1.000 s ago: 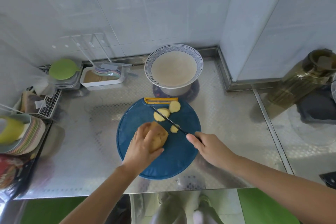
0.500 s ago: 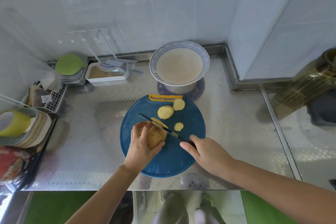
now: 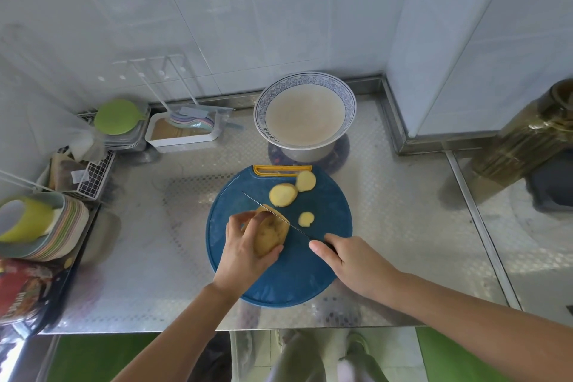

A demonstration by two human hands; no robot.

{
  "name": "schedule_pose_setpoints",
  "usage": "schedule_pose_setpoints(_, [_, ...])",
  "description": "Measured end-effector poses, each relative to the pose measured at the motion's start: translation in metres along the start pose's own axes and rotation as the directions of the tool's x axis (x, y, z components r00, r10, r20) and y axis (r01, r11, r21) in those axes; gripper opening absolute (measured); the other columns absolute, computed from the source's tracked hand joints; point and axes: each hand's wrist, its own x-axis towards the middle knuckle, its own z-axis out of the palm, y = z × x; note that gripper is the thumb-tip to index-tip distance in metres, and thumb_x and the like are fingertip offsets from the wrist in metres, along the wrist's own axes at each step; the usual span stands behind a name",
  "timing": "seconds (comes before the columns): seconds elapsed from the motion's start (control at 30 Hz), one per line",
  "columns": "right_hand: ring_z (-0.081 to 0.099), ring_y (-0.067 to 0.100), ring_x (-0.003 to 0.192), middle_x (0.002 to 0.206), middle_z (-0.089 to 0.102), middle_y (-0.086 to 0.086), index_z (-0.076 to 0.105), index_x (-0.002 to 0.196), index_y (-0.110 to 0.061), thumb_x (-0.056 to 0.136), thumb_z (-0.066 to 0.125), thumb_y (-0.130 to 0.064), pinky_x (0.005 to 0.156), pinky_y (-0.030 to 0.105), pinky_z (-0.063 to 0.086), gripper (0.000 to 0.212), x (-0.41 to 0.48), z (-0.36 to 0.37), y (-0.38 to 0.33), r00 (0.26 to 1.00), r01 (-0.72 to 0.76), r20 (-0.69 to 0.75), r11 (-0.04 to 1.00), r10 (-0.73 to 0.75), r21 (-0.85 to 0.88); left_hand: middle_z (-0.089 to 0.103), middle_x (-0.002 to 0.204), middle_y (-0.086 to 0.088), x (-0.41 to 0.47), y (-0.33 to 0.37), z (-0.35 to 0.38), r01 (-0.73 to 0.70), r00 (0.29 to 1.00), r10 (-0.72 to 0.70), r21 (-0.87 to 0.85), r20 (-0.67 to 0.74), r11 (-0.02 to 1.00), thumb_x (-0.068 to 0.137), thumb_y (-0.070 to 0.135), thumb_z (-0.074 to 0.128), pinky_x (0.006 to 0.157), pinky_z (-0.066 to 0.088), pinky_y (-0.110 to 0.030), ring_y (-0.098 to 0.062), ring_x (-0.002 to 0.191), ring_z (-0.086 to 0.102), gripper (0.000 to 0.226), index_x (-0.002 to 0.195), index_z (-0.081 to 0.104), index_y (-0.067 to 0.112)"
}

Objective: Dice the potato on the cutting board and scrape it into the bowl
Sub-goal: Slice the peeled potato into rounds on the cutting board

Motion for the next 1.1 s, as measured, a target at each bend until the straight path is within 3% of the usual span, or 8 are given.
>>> schedule_pose_setpoints(0.23, [0.043, 0.008, 0.054, 0.058, 0.044, -0.003, 0.040, 0.069, -0.013, 0.100, 0.029, -0.056, 0.056, 0.025, 0.036, 0.054, 0.003, -0.007, 0.001, 0.993, -0.093, 0.080, 0.986, 0.083, 0.139, 0.037, 0.122, 0.001, 0.004, 0.001, 0.000, 0.020, 0.999, -0.021, 0.018, 0.033, 1.000, 0.072, 0.057, 0.058, 0.094, 0.044, -0.030, -0.021, 0.116, 0.044, 0.060, 0.127, 0.043, 0.036])
schedule_pose_setpoints(0.37, [0.038, 0.004, 0.035, 0.050, 0.032, -0.005, 0.034, 0.068, -0.013, 0.104, 0.030, -0.050, 0.041, 0.013, 0.028, 0.051, 0.005, -0.015, -0.004, 0.979, -0.170, 0.151, 0.957, 0.136, 0.235, 0.040, 0.119, 0.000, 0.008, 0.004, 0.001, 0.052, 0.998, -0.053, 0.044, 0.041, 0.998, 0.070, 0.058, 0.057, 0.092, 0.043, -0.032, -0.022, 0.114, 0.044, 0.062, 0.126, 0.042, 0.037])
schedule_pose_setpoints(0.57, [0.035, 0.005, 0.035, 0.050, 0.031, -0.005, 0.033, 0.067, -0.014, 0.103, 0.029, -0.051, 0.044, 0.014, 0.027, 0.052, 0.008, -0.018, -0.008, 0.975, -0.179, 0.165, 0.964, 0.148, 0.195, 0.041, 0.119, -0.002, 0.008, 0.006, -0.001, 0.054, 0.997, -0.057, 0.054, 0.055, 0.997, 0.071, 0.060, 0.055, 0.089, 0.040, -0.029, -0.022, 0.113, 0.043, 0.062, 0.126, 0.038, 0.039])
schedule_pose_setpoints(0.77, [0.034, 0.007, 0.044, 0.054, 0.034, -0.003, 0.032, 0.066, -0.014, 0.102, 0.027, -0.054, 0.053, 0.024, 0.033, 0.054, 0.010, -0.013, -0.010, 0.976, -0.174, 0.156, 0.974, 0.151, 0.147, 0.040, 0.116, -0.002, 0.011, 0.003, -0.001, 0.067, 0.995, -0.069, 0.036, 0.066, 0.997, 0.069, 0.058, 0.056, 0.089, 0.040, -0.029, -0.024, 0.110, 0.043, 0.062, 0.126, 0.038, 0.039])
schedule_pose_setpoints(0.9, [0.038, 0.004, 0.033, 0.048, 0.032, -0.006, 0.031, 0.065, -0.015, 0.102, 0.026, -0.054, 0.046, 0.018, 0.031, 0.054, 0.014, -0.021, -0.016, 0.962, -0.208, 0.210, 0.967, 0.175, 0.148, 0.040, 0.114, -0.003, 0.012, 0.003, -0.002, 0.065, 0.995, -0.067, 0.034, 0.072, 0.997, 0.069, 0.055, 0.060, 0.089, 0.037, -0.028, -0.023, 0.109, 0.043, 0.063, 0.126, 0.036, 0.040])
schedule_pose_setpoints(1.1, [0.027, 0.006, 0.029, 0.040, 0.029, -0.008, 0.030, 0.067, -0.016, 0.102, 0.026, -0.058, 0.038, 0.020, 0.029, 0.054, 0.026, -0.029, -0.021, 0.937, -0.257, 0.278, 0.957, 0.212, 0.134, 0.036, 0.114, 0.000, 0.012, 0.004, -0.002, 0.054, 0.996, -0.057, 0.037, 0.072, 0.998, 0.069, 0.046, 0.068, 0.089, 0.037, -0.027, -0.023, 0.108, 0.041, 0.067, 0.127, 0.036, 0.039])
